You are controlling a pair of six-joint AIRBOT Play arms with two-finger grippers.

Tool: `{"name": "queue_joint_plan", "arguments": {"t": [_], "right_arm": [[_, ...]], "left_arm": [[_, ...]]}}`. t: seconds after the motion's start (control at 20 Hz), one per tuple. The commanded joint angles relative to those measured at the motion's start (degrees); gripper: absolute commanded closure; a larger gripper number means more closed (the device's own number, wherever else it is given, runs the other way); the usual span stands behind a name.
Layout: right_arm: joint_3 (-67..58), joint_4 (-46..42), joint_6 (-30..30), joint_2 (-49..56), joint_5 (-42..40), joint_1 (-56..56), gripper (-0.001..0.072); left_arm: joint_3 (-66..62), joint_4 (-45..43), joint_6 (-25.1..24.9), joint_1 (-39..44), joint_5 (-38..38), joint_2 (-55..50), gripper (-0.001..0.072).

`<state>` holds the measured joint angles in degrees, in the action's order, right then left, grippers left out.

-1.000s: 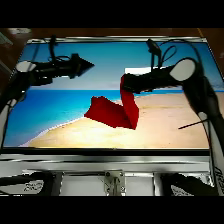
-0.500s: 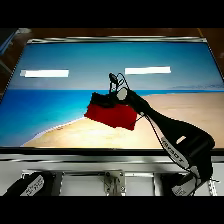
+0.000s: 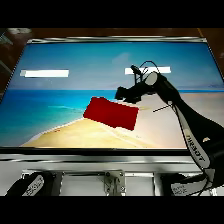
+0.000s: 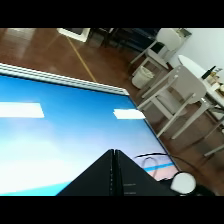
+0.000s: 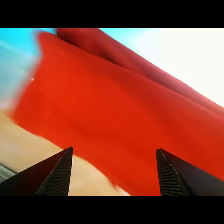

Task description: Fold the shirts.

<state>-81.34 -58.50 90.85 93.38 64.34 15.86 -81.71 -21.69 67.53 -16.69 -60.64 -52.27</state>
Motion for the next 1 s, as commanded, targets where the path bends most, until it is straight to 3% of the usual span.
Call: {"name": "queue_joint_plan", "arguments": {"t": [0.0,0.3,0.6,0.8,0.9,0.95], "right_arm": [[3.0,-15.9,5.8,-2.3,20.8,-9.3,0.007],[13.0,1.7,1.1,0.0,2.5,-8.9,0.0069],[13.0,4.5,-0.9,5.7,0.4,-5.4,0.007],[13.0,5.5,0.8,6.0,-4.1,-5.0,0.0094],[12.4,6.6,0.0,5.9,-5.3,-5.4,0.0636],[11.5,6.7,-1.2,5.8,-5.4,-5.6,0.0643]], "left_arm": [[0.0,-4.3,0.0,-0.1,-1.0,0.0,0.0658],[0.3,-4.5,0.2,-0.1,-5.4,0.0,0.0658],[0.3,-4.5,0.2,-0.1,-5.2,0.0,0.0659],[0.3,-4.5,0.2,-0.1,-5.2,0.0,0.0658],[0.3,-4.5,0.2,-0.1,-5.2,0.0,0.0658],[0.3,-4.5,0.2,-0.1,-5.2,0.0,0.0658]]}}
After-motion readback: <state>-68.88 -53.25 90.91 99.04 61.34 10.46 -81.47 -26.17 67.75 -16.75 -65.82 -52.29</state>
